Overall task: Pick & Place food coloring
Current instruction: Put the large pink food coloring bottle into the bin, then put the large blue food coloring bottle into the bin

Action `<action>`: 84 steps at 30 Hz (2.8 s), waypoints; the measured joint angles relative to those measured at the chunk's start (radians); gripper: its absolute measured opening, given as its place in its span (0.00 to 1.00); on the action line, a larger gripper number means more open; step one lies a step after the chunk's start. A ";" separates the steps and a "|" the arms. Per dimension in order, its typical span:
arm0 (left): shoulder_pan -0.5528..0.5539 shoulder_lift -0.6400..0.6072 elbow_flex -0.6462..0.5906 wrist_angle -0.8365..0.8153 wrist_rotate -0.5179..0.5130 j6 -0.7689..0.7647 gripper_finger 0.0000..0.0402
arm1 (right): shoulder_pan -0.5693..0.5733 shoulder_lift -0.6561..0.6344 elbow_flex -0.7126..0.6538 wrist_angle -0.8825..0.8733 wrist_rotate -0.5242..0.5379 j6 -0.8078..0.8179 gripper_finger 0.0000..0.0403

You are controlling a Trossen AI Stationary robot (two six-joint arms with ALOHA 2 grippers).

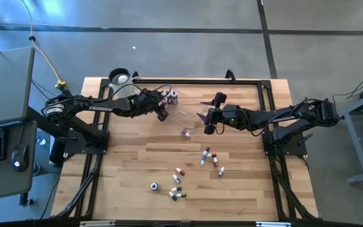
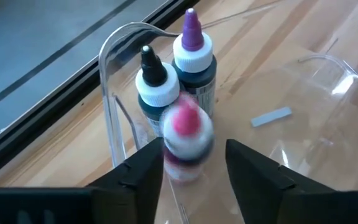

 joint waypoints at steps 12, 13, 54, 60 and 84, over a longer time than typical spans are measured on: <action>-0.019 -0.042 0.137 -0.111 -0.016 0.076 0.47 | 0.000 0.000 0.000 0.000 -0.003 0.000 0.59; -0.030 -0.054 0.170 -0.163 -0.014 0.084 0.47 | 0.000 0.000 0.000 0.000 -0.012 0.000 0.59; -1.157 -0.088 -0.027 0.056 -0.145 -0.197 0.47 | 0.001 -0.001 0.000 0.064 -0.383 0.089 0.55; -1.159 -0.031 -0.031 0.113 -0.130 -0.199 0.47 | 0.000 0.000 0.000 0.065 -0.383 0.088 0.55; -1.159 0.038 -0.031 0.096 -0.152 -0.285 0.47 | 0.000 0.000 0.000 0.066 -0.383 0.088 0.55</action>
